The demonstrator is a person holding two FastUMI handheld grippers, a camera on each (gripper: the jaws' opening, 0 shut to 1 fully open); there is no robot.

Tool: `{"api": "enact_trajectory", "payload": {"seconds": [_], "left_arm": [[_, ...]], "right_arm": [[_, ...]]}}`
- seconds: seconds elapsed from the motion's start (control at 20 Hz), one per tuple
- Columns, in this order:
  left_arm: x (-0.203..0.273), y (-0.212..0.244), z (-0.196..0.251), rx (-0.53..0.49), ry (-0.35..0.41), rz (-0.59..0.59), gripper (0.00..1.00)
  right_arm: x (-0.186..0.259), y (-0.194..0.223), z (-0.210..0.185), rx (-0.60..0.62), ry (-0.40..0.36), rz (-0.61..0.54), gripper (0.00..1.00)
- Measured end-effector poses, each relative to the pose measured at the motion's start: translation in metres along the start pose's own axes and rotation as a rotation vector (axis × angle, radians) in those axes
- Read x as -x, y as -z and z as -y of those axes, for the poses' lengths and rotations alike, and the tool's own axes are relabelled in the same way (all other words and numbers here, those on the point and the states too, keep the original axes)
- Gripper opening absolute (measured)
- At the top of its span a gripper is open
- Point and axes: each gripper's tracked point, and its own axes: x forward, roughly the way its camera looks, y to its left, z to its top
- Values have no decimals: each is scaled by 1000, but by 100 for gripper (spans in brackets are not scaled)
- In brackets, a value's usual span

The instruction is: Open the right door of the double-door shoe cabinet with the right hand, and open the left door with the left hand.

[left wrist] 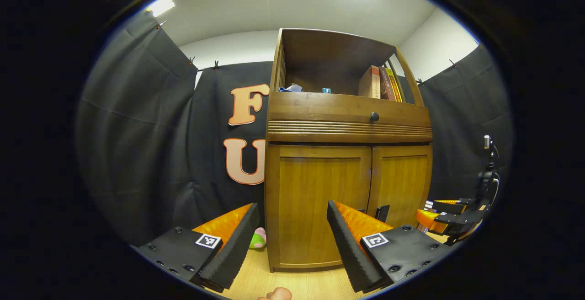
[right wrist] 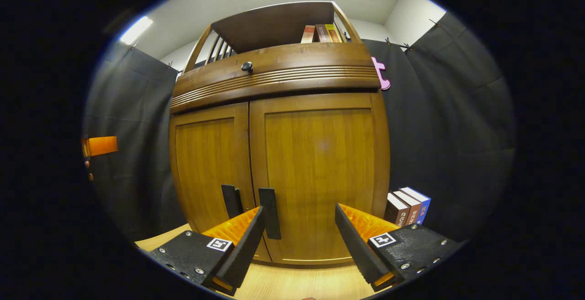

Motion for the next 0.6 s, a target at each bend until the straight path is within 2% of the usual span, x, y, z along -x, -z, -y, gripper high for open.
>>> {"api": "enact_trajectory", "payload": {"seconds": [0.05,0.2,0.25,0.3,0.6], "left_arm": [[-1,0,-4,-2,-8,0,94],[-1,5,-14,-3,-27,-8,96],[-2,6,-16,-3,-31,-11,96],[-4,7,-19,-2,-34,-14,96],[-12,13,-27,-4,-41,-25,95]], "right_arm": [[-7,7,-2,-2,1,-3,94],[-29,24,-13,15,1,-17,94],[-36,31,-18,16,-7,-28,100],[-41,39,-24,13,-17,-39,94],[-71,67,-42,6,-35,-77,94]]}}
